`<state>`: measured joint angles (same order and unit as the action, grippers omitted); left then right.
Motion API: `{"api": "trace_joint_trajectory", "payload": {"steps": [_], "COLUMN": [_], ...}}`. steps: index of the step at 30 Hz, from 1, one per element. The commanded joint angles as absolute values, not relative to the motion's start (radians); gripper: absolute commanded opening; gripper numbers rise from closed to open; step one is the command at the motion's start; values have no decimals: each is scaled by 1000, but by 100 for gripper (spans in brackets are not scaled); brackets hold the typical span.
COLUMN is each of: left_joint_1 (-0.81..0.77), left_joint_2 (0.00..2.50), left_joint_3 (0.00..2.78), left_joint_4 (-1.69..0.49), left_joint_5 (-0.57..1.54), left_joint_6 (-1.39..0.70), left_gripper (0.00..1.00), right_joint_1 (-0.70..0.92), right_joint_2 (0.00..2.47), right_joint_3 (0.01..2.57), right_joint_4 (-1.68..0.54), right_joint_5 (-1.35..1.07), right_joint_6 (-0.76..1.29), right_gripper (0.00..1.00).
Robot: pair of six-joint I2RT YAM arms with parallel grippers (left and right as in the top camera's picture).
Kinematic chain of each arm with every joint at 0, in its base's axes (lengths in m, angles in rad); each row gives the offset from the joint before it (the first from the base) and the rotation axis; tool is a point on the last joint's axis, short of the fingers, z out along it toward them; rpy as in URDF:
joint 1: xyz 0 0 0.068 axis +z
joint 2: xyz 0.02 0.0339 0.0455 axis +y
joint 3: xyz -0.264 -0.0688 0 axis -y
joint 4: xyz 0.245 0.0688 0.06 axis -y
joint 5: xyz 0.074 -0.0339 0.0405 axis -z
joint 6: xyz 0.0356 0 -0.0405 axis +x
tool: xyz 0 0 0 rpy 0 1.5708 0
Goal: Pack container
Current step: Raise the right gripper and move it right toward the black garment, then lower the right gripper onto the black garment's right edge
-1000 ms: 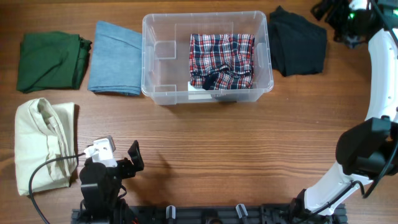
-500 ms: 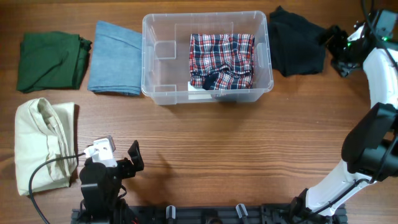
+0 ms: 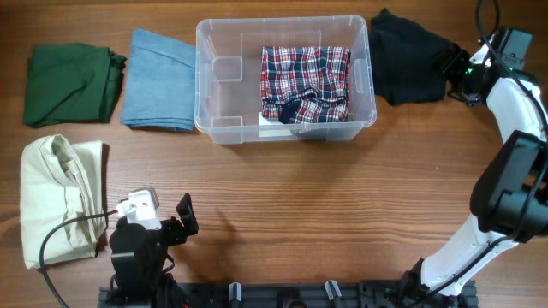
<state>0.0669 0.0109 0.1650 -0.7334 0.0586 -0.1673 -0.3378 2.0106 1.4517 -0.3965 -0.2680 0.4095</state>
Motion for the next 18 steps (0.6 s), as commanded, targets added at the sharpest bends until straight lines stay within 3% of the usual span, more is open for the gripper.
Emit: {"api": "trace_joint_trajectory", "payload": {"steps": [1, 18], "left_joint_1": [73, 73], "left_joint_2": [3, 3], "left_joint_3": [165, 165], "left_joint_4": [-744, -744], "left_joint_5": [74, 74], "left_joint_6": [-179, -179], "left_gripper": [100, 100], "right_joint_1": [-348, -347], "right_joint_2": [2071, 2186], "right_joint_3": [1445, 1445], "right_joint_4": [-361, -257], "right_joint_5": [-217, -270], "right_joint_6": [359, 347], "right_gripper": [100, 100]}}
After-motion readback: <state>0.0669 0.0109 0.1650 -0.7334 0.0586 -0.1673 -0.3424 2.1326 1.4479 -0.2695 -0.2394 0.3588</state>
